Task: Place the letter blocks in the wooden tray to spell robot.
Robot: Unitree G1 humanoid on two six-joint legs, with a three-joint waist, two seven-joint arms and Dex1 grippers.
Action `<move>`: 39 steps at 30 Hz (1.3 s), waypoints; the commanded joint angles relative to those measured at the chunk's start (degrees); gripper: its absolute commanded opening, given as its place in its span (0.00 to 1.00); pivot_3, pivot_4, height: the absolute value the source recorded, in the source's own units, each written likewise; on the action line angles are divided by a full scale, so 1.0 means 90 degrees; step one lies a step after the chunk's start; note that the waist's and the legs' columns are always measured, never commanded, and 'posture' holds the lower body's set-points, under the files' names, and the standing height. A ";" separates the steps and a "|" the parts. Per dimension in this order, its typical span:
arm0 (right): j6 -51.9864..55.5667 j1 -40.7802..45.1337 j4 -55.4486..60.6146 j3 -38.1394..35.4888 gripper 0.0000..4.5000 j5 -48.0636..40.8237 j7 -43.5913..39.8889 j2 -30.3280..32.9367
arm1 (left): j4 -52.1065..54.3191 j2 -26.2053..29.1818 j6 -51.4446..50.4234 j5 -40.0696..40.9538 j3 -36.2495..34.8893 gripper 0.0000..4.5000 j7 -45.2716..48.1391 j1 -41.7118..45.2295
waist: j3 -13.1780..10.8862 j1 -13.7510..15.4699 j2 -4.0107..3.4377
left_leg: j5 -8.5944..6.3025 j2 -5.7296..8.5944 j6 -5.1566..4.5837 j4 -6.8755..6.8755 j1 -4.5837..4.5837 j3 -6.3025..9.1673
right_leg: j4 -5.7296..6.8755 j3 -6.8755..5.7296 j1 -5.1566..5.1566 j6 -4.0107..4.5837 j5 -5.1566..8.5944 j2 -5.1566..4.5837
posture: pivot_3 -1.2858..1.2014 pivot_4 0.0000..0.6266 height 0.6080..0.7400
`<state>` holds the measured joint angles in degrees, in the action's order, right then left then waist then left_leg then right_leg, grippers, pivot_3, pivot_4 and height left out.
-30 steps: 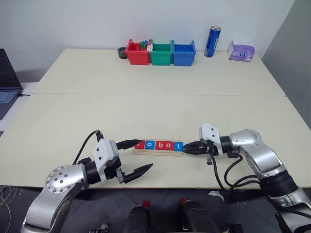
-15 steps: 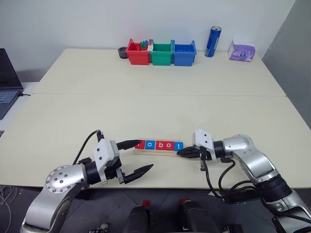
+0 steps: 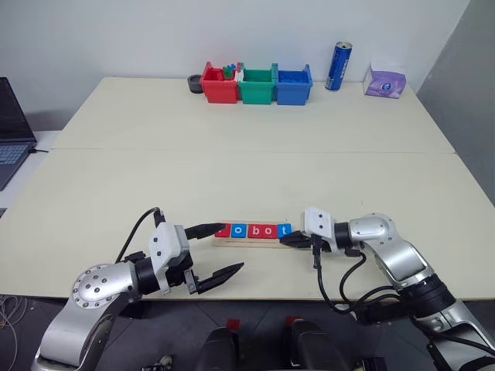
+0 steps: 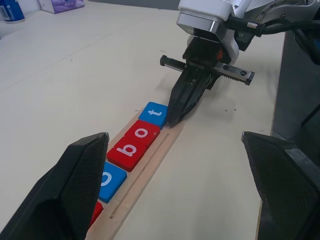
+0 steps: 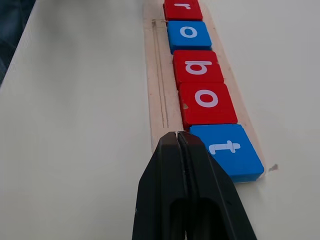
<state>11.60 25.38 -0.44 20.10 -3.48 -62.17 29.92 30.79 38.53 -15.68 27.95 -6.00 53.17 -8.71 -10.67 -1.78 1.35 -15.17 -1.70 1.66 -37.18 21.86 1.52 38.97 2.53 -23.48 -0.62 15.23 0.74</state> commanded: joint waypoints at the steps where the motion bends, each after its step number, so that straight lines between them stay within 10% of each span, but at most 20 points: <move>1: -0.0052 0.0071 0.0105 -0.0065 0.01 -0.0057 0.0029 -0.0049 | 0.0034 0.0028 0.0153 0.0037 -0.0108 1.00 0.0035 -0.0050 | 0.0000 0.0000 0.0000 | 0.0000 0.0000 0.0000 0.0000 0.0000 0.0000 | 0.0000 0.0000 0.0000 0.0000 0.0000 0.0000 | 0.52 0.24 1.00; 10: 0.1440 -0.0031 0.1157 -0.0545 0.01 -0.1231 -0.0596 0.0476 | -0.0006 0.0071 0.0232 0.0042 -0.0143 1.00 0.0060 -0.0114 | 0.0000 0.0007 0.0000 | 0.0000 -0.0001 0.0000 -0.0001 0.0001 0.0002 | 0.0000 0.0000 0.0001 0.0001 -0.0001 -0.0002 | 0.52 0.24 1.00; 39: 0.0089 0.0621 -0.0790 -0.0384 0.01 -0.0376 -0.0328 0.0091 | 0.0216 0.0138 -0.0043 0.0115 -0.0171 1.00 -0.0087 -0.0010 | 0.0000 -0.0001 0.0000 | 0.0000 -0.0001 0.0000 0.0000 -0.0002 -0.0002 | 0.0000 0.0001 0.0000 0.0008 -0.0005 0.0000 | 0.52 0.24 1.00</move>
<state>12.91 30.44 -9.77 16.93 -6.65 -64.90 30.92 30.62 39.17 -16.22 28.05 -6.17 52.58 -8.60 -10.67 -1.79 1.35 -15.17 -1.71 1.66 -37.18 21.84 1.51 38.97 2.54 -23.48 -0.54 15.18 0.74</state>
